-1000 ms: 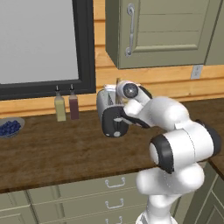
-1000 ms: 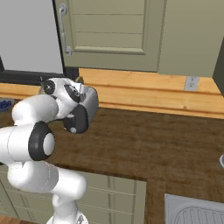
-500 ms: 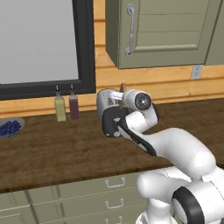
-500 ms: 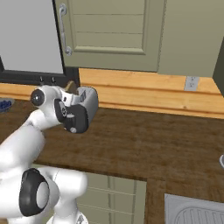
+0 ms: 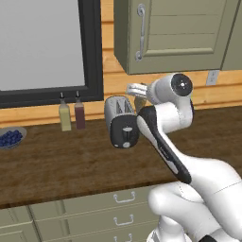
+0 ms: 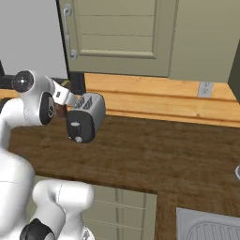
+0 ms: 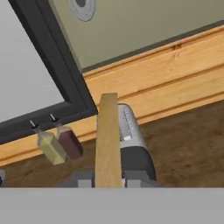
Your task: Start the toaster. Once the lever pops up, take the bread to the plate on the dining counter.
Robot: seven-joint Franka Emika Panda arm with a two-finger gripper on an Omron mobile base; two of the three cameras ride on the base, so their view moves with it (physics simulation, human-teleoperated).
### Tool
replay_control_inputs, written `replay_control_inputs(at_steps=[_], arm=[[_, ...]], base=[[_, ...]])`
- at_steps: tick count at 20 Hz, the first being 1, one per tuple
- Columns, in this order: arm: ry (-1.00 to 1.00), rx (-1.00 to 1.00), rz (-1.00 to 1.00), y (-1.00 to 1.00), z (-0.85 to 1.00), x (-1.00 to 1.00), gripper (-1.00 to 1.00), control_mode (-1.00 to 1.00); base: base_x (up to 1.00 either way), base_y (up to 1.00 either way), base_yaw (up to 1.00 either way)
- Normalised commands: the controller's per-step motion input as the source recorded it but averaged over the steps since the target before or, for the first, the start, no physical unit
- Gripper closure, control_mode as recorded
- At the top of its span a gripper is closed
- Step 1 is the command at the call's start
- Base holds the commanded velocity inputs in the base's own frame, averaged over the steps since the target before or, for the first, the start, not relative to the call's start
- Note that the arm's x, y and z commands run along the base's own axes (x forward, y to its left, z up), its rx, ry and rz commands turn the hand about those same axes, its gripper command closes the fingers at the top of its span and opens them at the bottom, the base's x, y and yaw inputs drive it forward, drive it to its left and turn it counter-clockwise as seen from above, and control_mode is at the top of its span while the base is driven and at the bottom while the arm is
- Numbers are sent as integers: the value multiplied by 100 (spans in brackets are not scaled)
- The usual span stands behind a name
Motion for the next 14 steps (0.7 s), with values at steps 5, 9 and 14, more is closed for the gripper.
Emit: replay_control_inputs(at_steps=[5,9,14], arm=[[23,0,0,5,20,-100,100,-100],[11,0,0,0,0,-100,100,-100],[8,0,0,0,0,-76,100,-100]], base=[[0,0,0],[0,0,0],[0,0,0]])
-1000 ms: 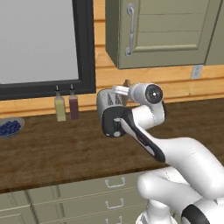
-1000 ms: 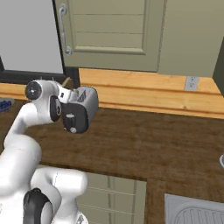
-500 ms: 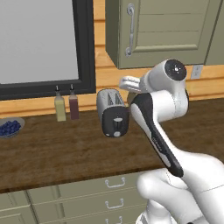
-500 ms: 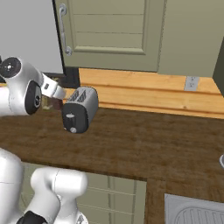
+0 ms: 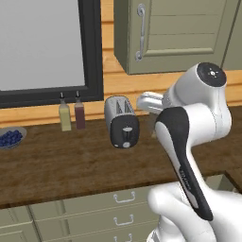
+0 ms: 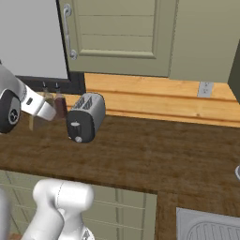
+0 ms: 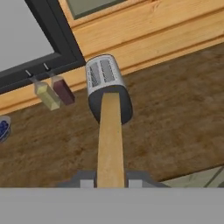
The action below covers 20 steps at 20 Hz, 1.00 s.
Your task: Start the toaster. Once the lever pops up, take the bread to the plate on the dining counter.
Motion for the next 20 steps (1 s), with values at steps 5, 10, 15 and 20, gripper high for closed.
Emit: replay_control_inputs(at_steps=[5,10,15,20], arm=[[2,0,0,0,0,-34,100,-100],[0,0,0,0,0,-7,100,100],[0,0,0,0,0,0,100,100],[0,0,0,0,0,0,100,100]], base=[[0,0,0],[-69,4,1],[-58,73,42],[0,75,82]])
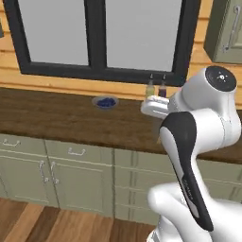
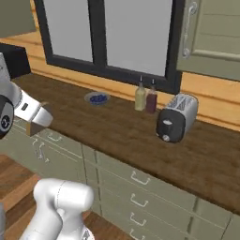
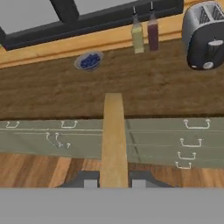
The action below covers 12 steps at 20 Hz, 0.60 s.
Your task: Start the toaster. Once the lever pops up, take the bread to the plate on the dining counter.
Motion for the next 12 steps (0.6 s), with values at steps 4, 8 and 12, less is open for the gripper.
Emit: replay_control_inputs(at_steps=[4,8,12], arm=[[0,0,0,0,0,0,100,100],[0,0,0,0,0,0,100,100],[0,0,0,0,0,0,100,100]], base=[[0,44,95],[0,37,97],[1,44,91]])
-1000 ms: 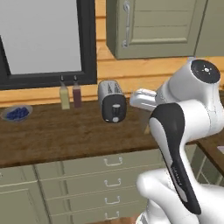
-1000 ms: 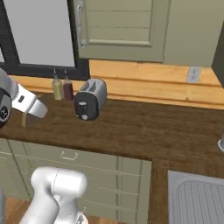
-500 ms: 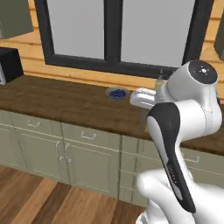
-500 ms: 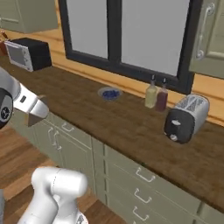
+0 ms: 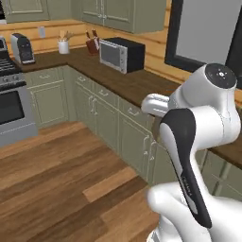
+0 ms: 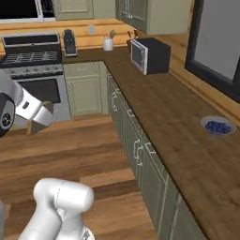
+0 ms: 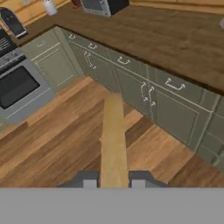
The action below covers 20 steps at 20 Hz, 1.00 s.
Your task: Start the toaster. Once the lever pops up, take the bread to the plate on the dining counter.
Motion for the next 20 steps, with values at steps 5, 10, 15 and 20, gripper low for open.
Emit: replay_control_inputs(at_steps=[5,10,15,20], arm=[[0,0,0,0,0,0,100,100],[0,0,0,0,0,0,100,100],[0,0,0,0,0,0,100,100],[0,0,0,0,0,0,100,100]], base=[[32,51,78],[78,52,56],[100,52,29],[100,46,30]])
